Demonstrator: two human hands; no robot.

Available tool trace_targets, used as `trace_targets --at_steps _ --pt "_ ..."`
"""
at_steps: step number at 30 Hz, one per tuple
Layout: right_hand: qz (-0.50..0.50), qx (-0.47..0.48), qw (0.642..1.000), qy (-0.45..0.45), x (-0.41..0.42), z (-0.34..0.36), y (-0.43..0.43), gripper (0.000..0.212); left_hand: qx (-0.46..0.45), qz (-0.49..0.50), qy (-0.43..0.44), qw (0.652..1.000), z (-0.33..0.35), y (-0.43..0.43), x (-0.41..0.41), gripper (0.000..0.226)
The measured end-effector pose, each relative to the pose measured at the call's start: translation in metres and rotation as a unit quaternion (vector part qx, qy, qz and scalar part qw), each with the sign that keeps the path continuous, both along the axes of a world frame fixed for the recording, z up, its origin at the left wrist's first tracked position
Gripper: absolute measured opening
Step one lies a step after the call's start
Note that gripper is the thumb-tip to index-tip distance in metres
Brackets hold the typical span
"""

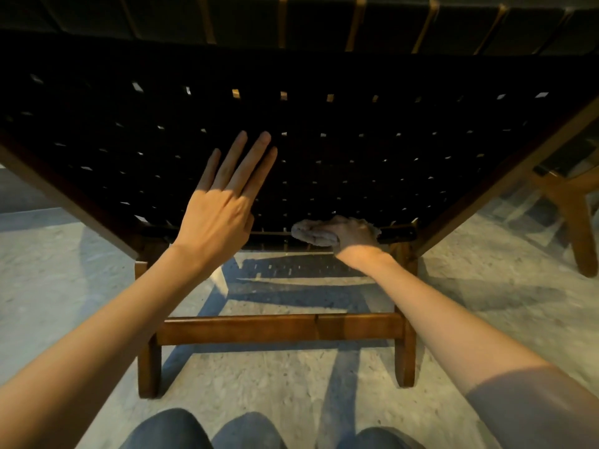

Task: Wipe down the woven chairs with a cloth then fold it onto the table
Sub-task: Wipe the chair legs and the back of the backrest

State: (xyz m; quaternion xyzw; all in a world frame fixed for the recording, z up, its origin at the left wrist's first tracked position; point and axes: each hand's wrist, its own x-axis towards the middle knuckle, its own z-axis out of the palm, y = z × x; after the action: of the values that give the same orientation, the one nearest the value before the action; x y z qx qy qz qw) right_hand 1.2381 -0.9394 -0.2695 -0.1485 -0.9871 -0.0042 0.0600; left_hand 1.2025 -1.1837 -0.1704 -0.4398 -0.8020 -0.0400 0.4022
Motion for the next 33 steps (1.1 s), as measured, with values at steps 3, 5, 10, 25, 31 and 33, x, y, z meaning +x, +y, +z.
trace_targets --at_steps 3,5,10,25,31,33 --pt "0.001 -0.044 0.999 0.015 0.005 0.0 -0.011 0.059 -0.018 0.002 0.003 1.0 0.005 -0.007 -0.001 0.08" --pt "0.011 -0.076 0.996 0.046 0.015 -0.007 -0.014 0.059 -0.037 0.006 0.006 0.999 0.009 -0.013 -0.002 0.083" --pt "-0.005 -0.082 0.997 0.012 0.029 0.004 -0.016 0.059 -0.042 0.02 0.001 0.999 0.017 -0.019 -0.006 0.089" --pt "0.188 0.208 0.773 0.569 0.092 0.167 -0.095 0.04 0.037 0.025 -0.02 0.999 0.036 -0.037 0.006 0.094" --pt "0.095 0.209 0.809 0.541 0.058 0.167 -0.094 0.019 0.052 0.028 -0.05 0.997 0.044 -0.048 0.003 0.092" --pt "0.082 0.189 0.813 0.544 0.048 0.161 -0.095 0.019 0.054 0.028 -0.056 0.997 0.044 -0.052 -0.001 0.091"
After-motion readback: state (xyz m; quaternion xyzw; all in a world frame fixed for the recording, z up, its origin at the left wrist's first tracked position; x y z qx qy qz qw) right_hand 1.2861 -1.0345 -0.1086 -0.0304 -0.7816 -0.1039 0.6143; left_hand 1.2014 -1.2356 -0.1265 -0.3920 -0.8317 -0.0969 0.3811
